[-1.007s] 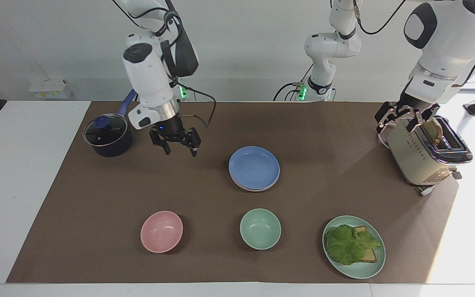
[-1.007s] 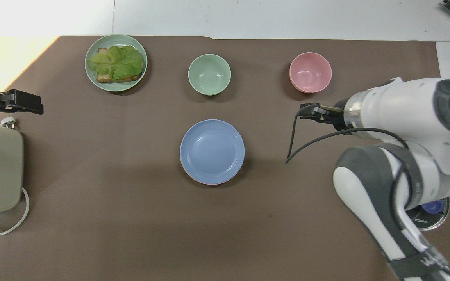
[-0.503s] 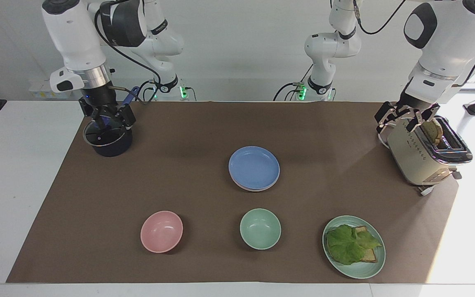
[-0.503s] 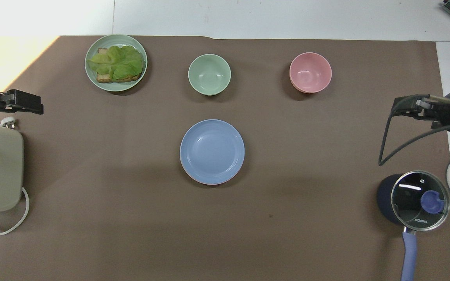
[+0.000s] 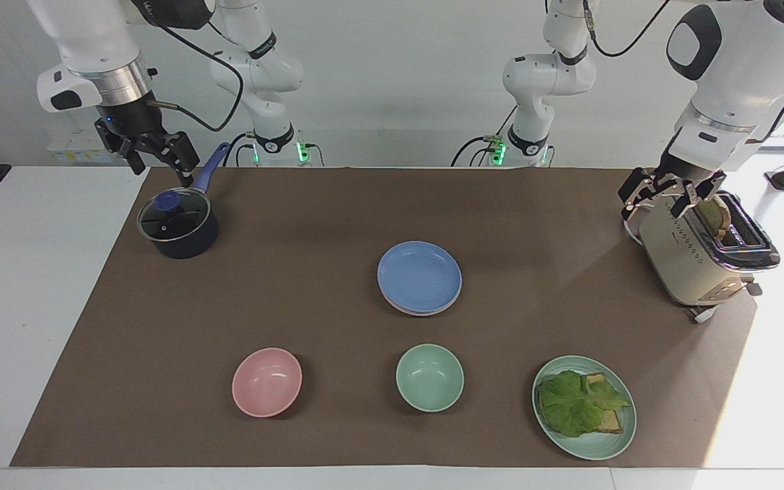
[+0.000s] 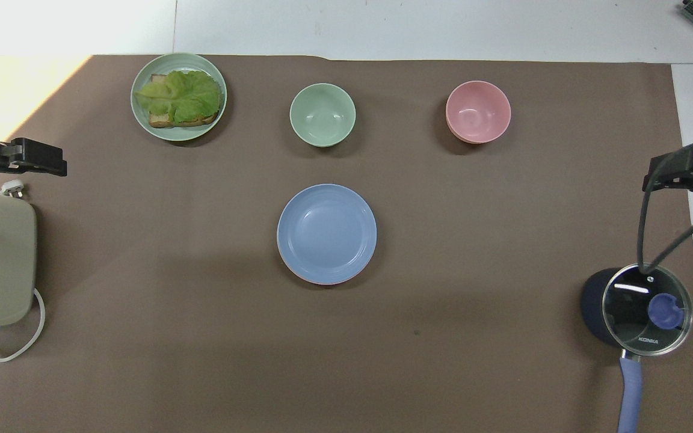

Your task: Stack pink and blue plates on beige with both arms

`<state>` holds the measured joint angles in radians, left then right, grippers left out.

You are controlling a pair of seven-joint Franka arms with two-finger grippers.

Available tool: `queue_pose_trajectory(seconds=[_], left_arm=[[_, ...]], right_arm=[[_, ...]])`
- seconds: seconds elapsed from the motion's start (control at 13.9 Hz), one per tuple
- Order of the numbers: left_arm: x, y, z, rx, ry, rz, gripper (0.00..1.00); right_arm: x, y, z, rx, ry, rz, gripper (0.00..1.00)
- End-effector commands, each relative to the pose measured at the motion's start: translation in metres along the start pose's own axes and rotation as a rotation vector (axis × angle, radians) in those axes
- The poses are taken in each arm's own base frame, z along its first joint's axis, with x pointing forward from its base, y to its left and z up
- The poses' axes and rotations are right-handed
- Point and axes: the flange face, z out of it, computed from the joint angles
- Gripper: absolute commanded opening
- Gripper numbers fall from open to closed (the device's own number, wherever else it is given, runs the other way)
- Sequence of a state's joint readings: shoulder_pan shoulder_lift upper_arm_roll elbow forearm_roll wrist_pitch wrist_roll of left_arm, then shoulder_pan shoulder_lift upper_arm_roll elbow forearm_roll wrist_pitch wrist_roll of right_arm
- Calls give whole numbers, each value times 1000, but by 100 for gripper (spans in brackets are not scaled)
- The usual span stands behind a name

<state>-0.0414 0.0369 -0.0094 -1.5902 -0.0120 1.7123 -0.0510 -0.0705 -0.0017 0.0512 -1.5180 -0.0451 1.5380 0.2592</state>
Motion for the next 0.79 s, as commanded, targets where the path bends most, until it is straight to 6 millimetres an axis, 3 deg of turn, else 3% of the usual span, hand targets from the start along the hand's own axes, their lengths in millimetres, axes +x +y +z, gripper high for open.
queue_pose_trajectory(seconds=[0.0,0.22,0.72], left_arm=[[-3,-4,-1,17,-9,9,100],[-3,-4,-2,17,-8,9,100],[-3,-3,-2,17,-8,12,100]], right_arm=[[-2,-10,-5,-3,-7,-57,100],[-2,-24,-6,12,24,-77,100],[-3,-21,-3,10,21,-90,100]])
